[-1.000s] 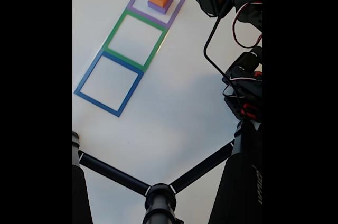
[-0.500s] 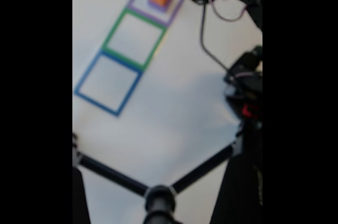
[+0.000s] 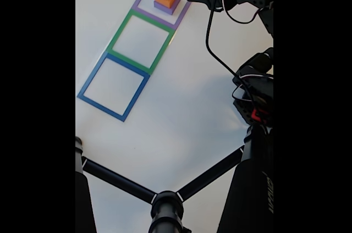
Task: Tower of hanoi
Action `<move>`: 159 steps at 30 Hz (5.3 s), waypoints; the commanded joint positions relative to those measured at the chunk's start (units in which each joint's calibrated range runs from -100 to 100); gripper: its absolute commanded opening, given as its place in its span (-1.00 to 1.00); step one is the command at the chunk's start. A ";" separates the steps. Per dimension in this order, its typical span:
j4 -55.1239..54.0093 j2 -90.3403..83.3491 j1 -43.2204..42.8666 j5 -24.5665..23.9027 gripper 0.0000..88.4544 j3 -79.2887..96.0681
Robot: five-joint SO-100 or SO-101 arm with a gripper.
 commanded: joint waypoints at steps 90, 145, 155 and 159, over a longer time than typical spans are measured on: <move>-113.67 51.66 -1.66 0.90 -0.74 32.89; 16.21 -2.84 -11.92 0.90 -0.91 -26.21; 17.91 -3.81 -14.80 0.90 -0.91 -28.57; 17.10 -2.11 -19.69 0.90 -0.91 -28.11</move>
